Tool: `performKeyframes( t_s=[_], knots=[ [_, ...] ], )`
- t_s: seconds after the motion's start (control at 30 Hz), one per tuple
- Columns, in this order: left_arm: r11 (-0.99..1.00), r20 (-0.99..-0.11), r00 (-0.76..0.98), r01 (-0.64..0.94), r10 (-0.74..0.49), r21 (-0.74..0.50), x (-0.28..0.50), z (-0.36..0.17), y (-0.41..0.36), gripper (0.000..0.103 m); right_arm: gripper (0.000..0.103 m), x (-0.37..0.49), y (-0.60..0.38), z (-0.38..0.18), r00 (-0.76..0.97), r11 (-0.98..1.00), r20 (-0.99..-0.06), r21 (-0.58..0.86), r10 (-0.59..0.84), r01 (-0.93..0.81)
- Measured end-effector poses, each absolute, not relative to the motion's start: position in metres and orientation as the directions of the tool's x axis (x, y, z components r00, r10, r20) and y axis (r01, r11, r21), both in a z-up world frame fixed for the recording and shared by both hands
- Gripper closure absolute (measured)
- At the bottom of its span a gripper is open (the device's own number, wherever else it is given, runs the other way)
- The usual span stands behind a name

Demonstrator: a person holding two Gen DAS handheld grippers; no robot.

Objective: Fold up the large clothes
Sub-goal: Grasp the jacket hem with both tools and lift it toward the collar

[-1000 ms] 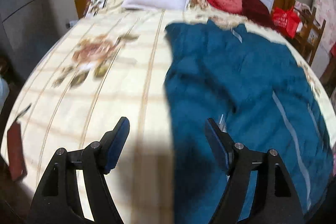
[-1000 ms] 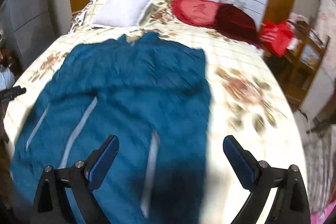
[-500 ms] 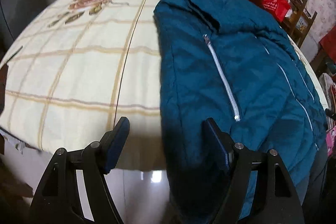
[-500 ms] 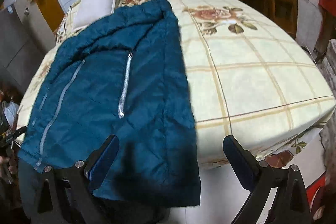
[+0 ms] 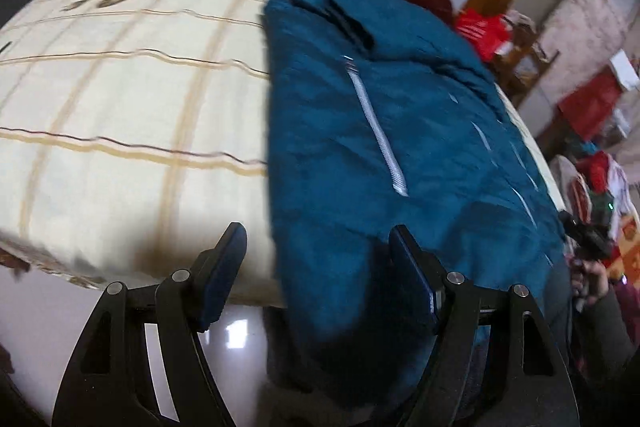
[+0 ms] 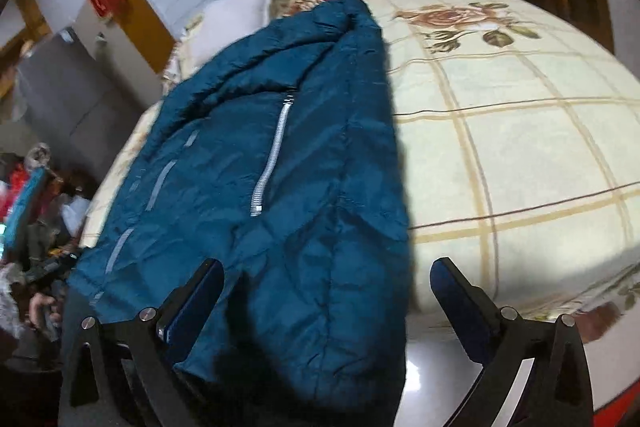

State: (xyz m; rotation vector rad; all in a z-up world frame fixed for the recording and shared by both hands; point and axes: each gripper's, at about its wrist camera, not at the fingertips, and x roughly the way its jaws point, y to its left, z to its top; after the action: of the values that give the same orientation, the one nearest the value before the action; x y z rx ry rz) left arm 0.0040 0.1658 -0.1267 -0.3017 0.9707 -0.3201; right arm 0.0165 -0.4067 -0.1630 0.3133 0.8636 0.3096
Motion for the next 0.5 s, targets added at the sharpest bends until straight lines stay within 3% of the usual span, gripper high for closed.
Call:
performKeyframes(
  t_s=[0.17,0.3,0.5],
  knots=[
    [0.91,-0.761,0.501,0.174,-0.412,-0.377,-0.013,-0.13,0.148,0.029,0.0,0.006,-0.407,-0.166,0.586,0.901,-0.696,0.407,0.414,-0.152],
    [0.885,-0.752,0.479,0.144,-0.453,-0.442,-0.016,-0.145,0.155,0.029,0.002,-0.002,-0.415,-0.18,0.552,0.904,-0.734,0.416,0.395,-0.094],
    [0.803,-0.695,0.452,0.088,-0.559,-0.589,-0.007,-0.164,0.169,0.029,0.009,-0.001,-0.426,-0.19,0.57,0.827,-0.658,0.558,0.492,-0.069]
  ],
)
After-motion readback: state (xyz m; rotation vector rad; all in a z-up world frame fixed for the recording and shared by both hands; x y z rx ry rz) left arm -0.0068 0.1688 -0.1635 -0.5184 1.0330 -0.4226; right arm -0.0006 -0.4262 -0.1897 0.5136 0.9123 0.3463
